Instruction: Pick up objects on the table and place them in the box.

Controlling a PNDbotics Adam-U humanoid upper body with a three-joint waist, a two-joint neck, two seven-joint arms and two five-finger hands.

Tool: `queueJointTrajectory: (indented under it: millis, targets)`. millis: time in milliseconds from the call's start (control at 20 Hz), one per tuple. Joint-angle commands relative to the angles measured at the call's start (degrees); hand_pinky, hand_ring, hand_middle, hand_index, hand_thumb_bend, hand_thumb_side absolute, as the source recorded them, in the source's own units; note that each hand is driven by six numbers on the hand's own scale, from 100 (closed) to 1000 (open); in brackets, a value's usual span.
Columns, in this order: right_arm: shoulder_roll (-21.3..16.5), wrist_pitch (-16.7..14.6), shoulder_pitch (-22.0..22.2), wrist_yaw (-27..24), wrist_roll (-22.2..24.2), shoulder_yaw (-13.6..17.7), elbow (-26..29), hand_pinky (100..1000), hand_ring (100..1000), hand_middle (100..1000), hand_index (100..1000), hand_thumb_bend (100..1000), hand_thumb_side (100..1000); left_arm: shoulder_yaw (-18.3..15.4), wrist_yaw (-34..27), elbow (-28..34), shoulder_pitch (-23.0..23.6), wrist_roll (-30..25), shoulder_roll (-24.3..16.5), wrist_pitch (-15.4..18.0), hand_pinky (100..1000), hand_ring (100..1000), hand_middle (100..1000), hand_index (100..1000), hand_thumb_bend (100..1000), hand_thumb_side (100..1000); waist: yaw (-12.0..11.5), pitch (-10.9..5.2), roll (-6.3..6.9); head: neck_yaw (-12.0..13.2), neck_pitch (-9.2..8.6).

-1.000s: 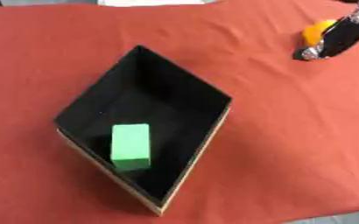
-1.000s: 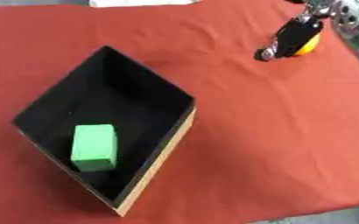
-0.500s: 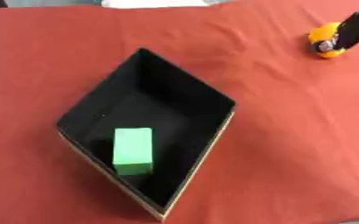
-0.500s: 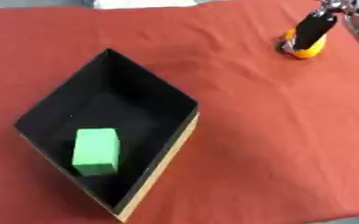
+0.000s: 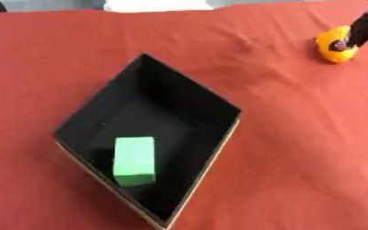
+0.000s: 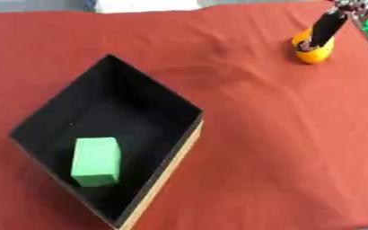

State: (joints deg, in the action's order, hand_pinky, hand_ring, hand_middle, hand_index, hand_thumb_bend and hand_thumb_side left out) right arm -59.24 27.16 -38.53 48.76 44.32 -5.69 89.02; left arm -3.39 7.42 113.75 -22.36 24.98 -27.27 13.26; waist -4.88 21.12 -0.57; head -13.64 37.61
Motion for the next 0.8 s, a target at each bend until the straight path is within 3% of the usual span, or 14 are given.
queueJointTrajectory:
  millis: [50, 800]
  targets:
    - [-1.5, 5.5, -1.1, 0.3, 5.7, 0.8, -2.5, 862, 944, 875, 902, 558, 138, -0.4, 0.3, 0.8, -0.6, -0.1, -1.7, -0.1, 528, 819, 690, 804, 100, 562, -0.2, -1.14, -0.19, -0.3, -1.30]
    - [-0.2, 5.4, -3.4, 1.1, 5.9, 0.4, -12.4, 861, 947, 884, 900, 555, 143, -0.4, 0.3, 0.8, -0.5, -0.2, -1.7, -0.1, 528, 820, 692, 804, 100, 563, -0.4, -1.06, 0.05, -0.4, -2.03]
